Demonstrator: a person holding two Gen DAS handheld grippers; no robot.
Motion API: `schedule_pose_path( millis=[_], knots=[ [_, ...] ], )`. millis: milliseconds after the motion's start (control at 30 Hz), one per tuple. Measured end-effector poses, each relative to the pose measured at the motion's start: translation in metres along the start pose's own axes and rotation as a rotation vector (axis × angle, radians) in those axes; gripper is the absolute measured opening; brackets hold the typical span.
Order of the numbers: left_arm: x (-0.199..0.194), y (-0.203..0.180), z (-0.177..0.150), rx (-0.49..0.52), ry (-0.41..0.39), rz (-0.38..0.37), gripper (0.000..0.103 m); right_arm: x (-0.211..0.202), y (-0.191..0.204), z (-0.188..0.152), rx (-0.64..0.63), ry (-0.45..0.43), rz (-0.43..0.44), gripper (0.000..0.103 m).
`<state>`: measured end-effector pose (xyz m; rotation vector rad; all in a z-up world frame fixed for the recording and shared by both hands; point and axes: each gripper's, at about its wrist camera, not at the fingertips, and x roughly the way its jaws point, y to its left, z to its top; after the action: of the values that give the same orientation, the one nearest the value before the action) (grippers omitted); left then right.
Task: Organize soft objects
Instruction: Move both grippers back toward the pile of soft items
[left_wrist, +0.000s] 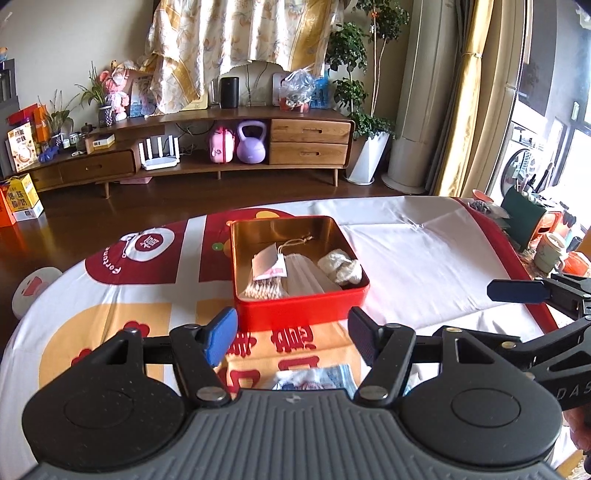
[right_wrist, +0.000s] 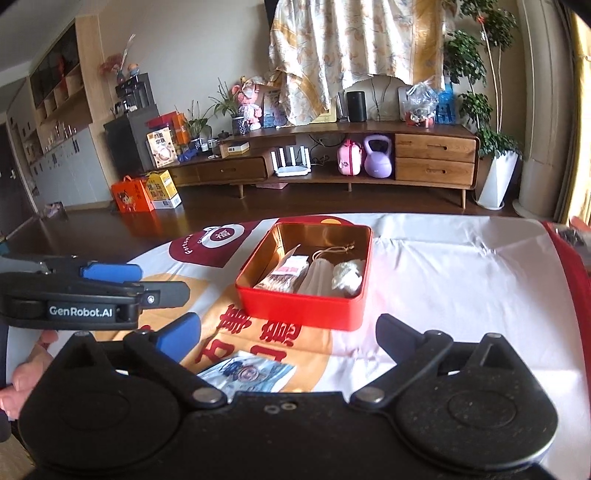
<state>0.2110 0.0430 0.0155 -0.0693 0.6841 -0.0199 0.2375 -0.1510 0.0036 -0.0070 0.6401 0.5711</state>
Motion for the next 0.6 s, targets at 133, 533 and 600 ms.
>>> schedule_pose_path(
  millis=[133,533,600],
  knots=[
    [-0.011,-0.002,-0.014,0.001,-0.006,0.004,0.08,-0.006,0.002,-0.011,0.025,0.004,0.004,0.103],
    [-0.03,-0.003,-0.054,-0.02,0.012,0.003,0.083,-0.019,0.003,-0.042,0.068,0.022,0.005,0.103],
    [-0.031,-0.004,-0.06,-0.024,0.011,0.006,0.083,-0.02,0.003,-0.048,0.065,0.027,-0.002,0.103]
  ],
)
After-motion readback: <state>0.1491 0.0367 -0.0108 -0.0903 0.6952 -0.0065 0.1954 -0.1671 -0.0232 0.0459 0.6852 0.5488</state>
